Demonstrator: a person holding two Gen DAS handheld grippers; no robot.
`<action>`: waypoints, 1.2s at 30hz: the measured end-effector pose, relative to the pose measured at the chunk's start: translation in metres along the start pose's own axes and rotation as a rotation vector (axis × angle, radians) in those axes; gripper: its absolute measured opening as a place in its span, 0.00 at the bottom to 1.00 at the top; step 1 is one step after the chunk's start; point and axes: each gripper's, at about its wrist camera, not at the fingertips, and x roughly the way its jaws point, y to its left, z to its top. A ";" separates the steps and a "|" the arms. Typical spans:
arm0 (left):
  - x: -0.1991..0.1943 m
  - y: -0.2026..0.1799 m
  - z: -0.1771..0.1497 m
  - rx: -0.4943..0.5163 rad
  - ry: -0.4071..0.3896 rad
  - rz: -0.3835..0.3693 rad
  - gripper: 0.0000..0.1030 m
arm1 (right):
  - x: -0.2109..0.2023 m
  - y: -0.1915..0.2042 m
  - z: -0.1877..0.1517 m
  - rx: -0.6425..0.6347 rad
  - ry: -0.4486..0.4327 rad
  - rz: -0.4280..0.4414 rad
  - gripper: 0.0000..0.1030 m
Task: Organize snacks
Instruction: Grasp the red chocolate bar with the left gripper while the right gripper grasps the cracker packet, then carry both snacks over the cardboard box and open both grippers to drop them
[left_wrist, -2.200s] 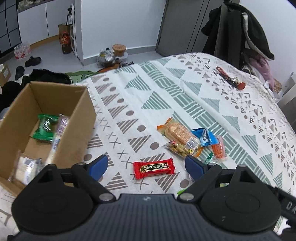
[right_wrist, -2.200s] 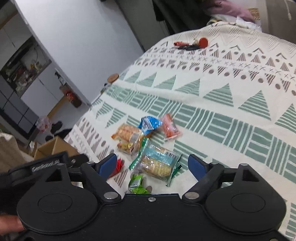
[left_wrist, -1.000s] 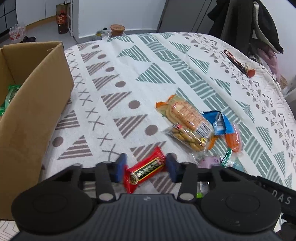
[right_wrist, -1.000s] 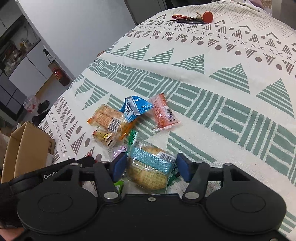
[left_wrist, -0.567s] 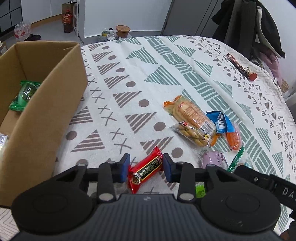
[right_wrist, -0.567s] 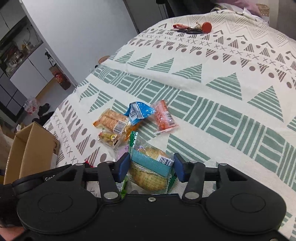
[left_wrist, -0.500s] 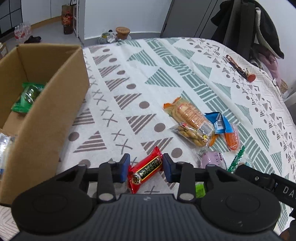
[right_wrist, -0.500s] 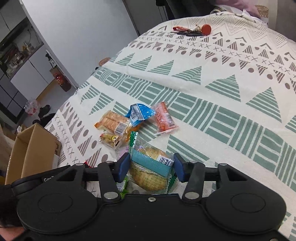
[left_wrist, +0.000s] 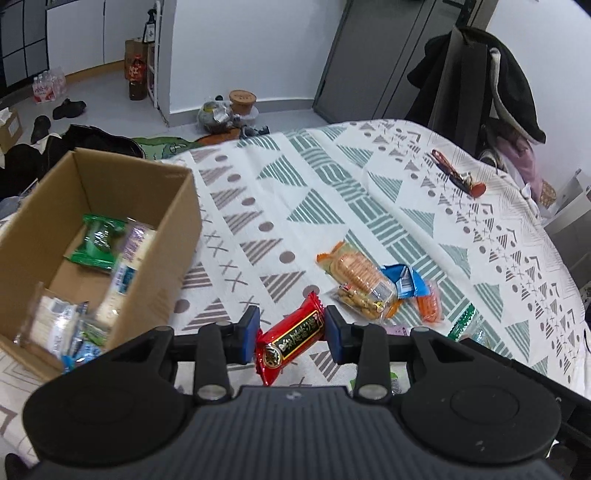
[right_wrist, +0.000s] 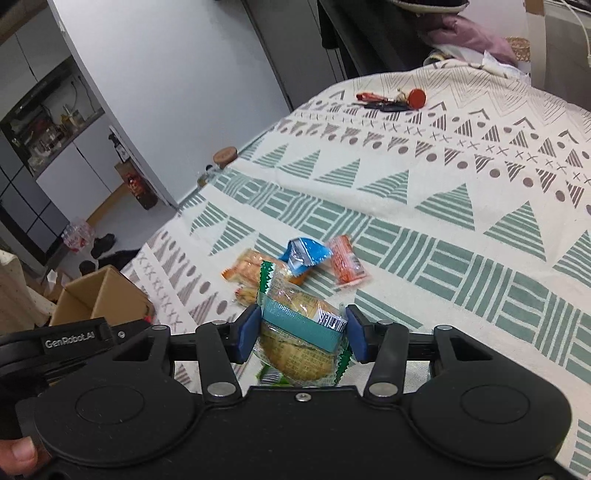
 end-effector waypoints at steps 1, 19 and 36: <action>-0.005 0.001 0.001 -0.003 -0.006 0.002 0.36 | -0.003 0.001 0.000 0.005 -0.011 -0.001 0.47; -0.075 0.034 0.017 -0.040 -0.124 0.005 0.36 | -0.048 0.065 -0.002 -0.029 -0.119 0.057 0.47; -0.113 0.099 0.041 -0.140 -0.194 0.023 0.36 | -0.054 0.132 -0.006 -0.075 -0.119 0.128 0.47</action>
